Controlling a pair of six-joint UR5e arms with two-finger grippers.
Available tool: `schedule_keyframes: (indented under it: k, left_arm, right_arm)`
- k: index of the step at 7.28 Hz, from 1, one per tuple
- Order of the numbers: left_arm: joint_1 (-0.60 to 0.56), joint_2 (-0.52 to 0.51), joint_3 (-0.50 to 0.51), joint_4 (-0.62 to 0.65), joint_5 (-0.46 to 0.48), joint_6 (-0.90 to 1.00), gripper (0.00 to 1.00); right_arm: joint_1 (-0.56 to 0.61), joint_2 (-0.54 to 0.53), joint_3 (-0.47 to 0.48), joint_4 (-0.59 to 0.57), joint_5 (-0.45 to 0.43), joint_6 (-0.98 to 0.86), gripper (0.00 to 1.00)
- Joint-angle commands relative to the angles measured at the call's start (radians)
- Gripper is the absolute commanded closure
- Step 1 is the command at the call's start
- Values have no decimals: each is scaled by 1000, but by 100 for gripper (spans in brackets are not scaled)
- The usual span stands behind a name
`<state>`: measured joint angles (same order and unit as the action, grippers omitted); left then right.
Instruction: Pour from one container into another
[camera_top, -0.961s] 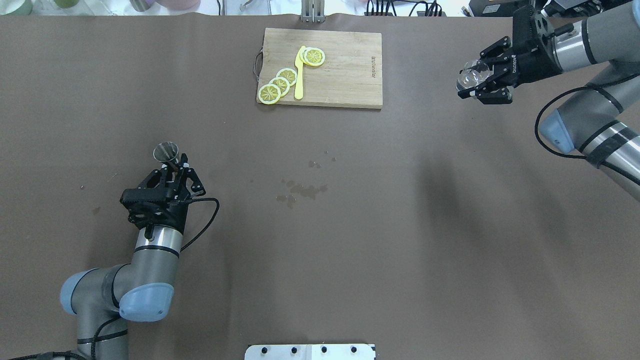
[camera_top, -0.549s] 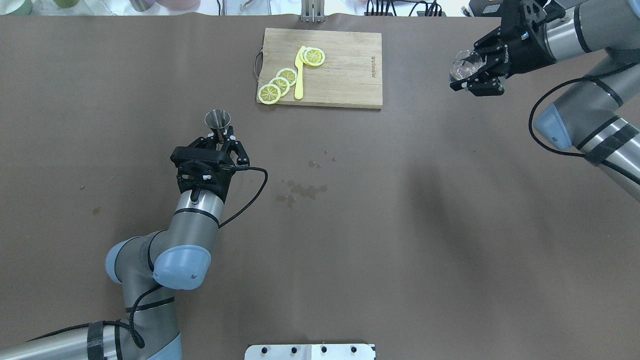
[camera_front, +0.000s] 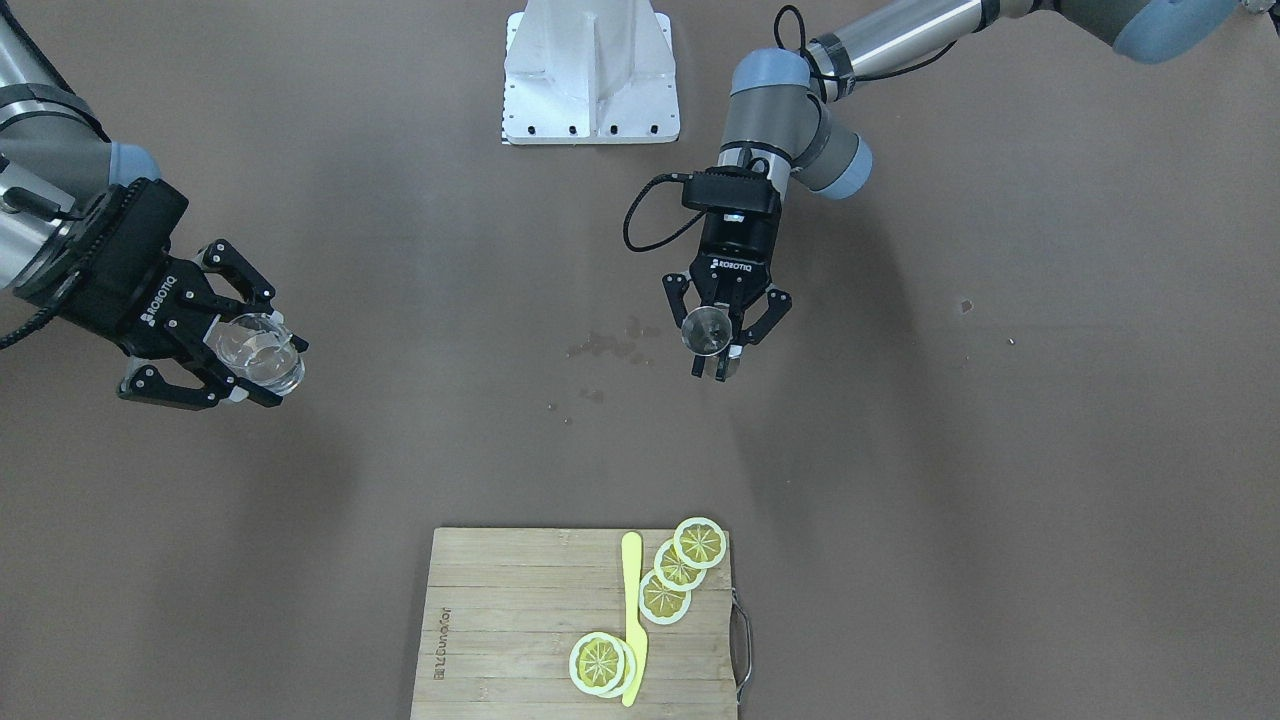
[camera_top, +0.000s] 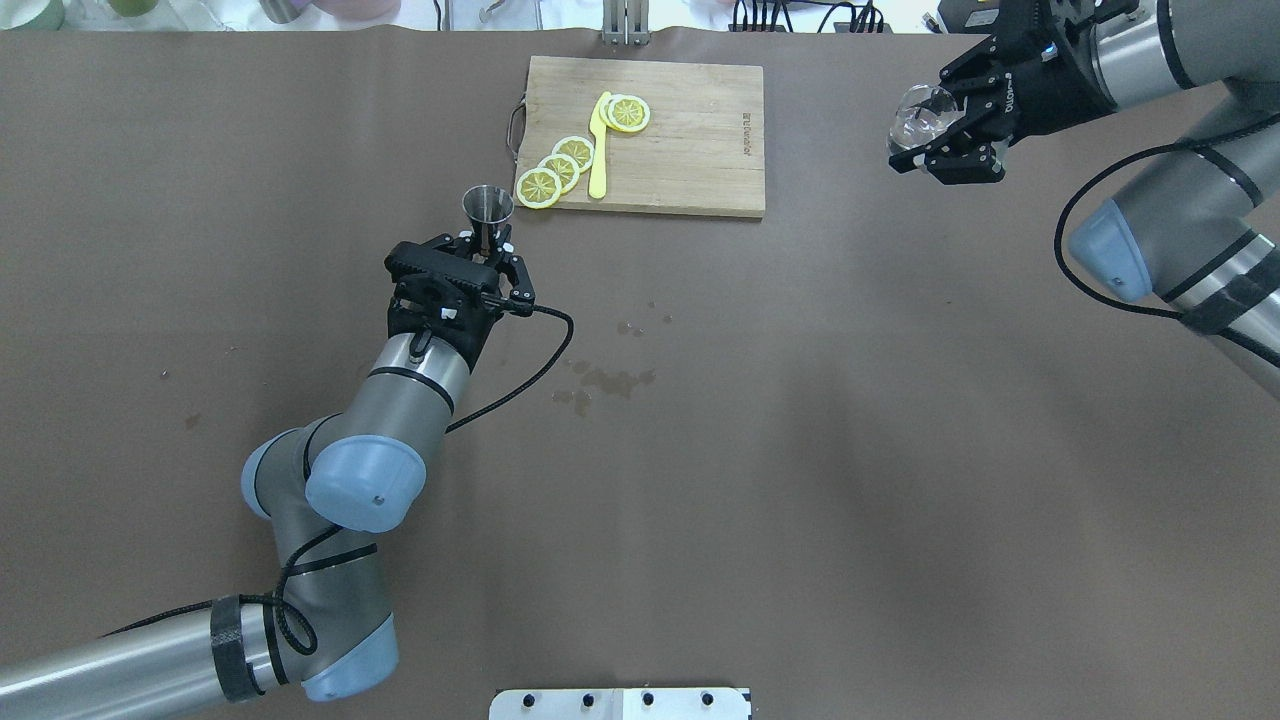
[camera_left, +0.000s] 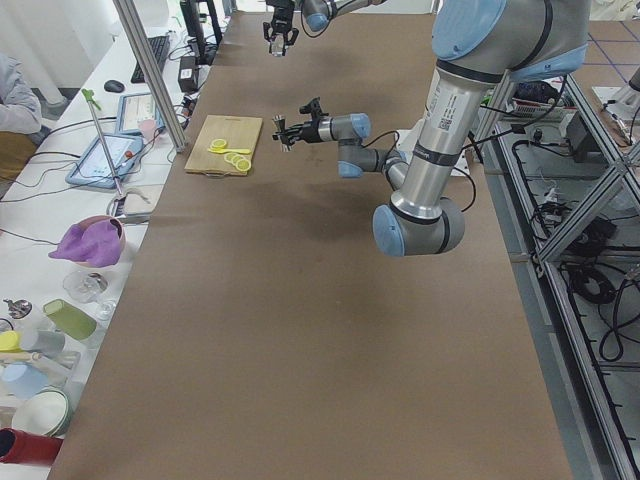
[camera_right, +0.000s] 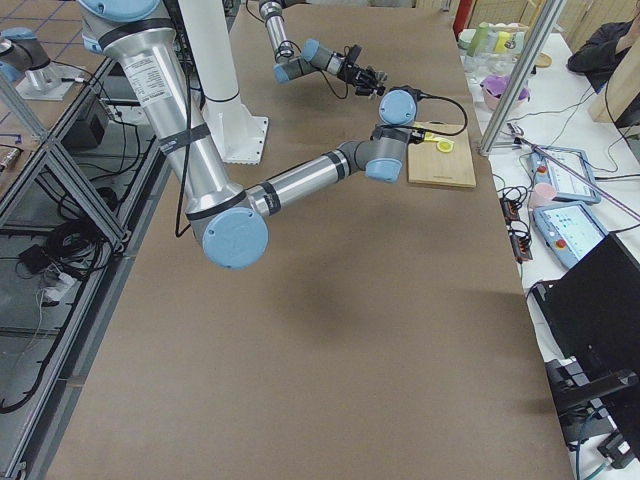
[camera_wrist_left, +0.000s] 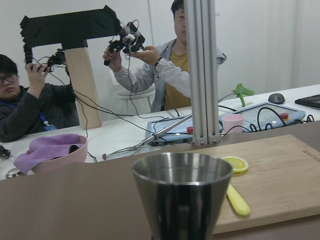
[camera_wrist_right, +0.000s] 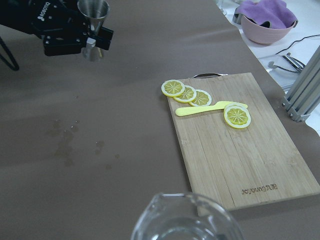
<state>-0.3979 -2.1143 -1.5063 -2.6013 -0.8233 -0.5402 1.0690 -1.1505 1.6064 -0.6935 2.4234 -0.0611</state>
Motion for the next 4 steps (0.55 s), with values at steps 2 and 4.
schedule_keyframes:
  k: [2,4]
  left_arm:
    - [-30,-127,101,-19,-77,57,100]
    - [-30,-128,121,-31,-96,55,100]
  right_arm:
    - [-44,-17,133,-166,3,-15,100]
    - [-79,-11,187,-304,-3,-61,100]
